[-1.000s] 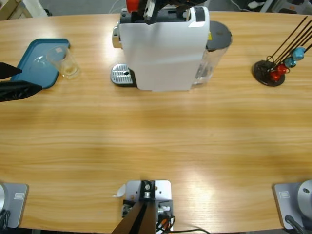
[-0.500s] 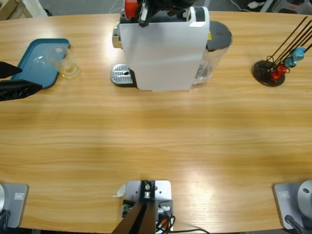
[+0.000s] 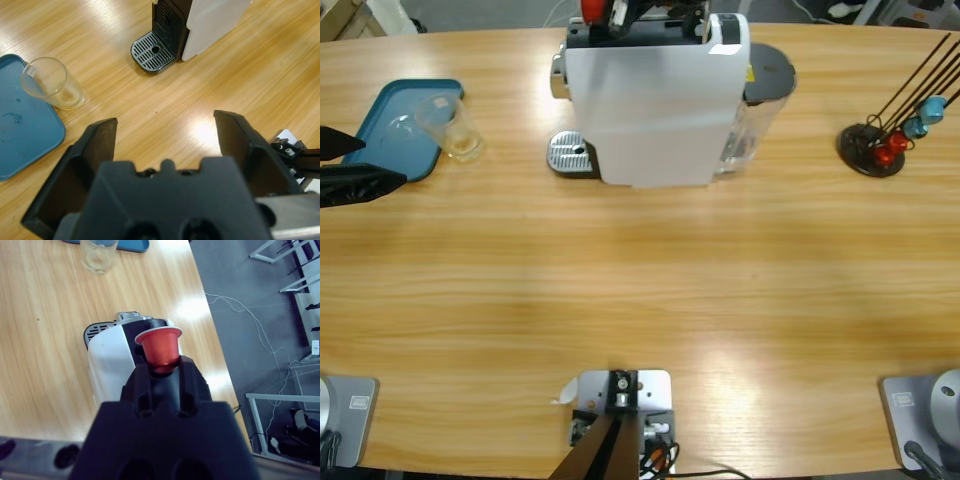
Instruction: Pour coffee
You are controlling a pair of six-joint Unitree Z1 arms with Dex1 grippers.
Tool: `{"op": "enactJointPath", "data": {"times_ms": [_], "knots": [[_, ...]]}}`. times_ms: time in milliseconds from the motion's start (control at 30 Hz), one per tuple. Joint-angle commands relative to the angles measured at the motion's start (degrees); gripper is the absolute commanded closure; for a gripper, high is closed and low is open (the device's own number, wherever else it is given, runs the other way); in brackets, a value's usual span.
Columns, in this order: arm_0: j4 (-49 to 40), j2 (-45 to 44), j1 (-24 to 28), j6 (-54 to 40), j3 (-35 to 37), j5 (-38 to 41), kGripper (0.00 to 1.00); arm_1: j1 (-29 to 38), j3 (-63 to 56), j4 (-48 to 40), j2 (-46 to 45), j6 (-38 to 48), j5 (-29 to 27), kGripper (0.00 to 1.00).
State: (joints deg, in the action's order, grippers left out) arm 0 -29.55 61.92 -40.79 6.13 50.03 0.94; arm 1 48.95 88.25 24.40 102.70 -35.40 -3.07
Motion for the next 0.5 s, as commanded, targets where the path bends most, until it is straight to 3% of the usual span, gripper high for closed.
{"op": "enactJointPath", "data": {"times_ms": [33, 500], "knots": [[0.5, -0.9, -0.5, -0.9, -2.0, 0.4, 0.186, -0.9, -0.9, -0.5, 3.7, -0.4, 1.1, 0.888], [0.4, -2.0, -0.5, -0.9, -2.4, 0.4, 0.184, -1.2, -2.2, -0.6, 3.2, -0.4, 1.1, 0.888]]}}
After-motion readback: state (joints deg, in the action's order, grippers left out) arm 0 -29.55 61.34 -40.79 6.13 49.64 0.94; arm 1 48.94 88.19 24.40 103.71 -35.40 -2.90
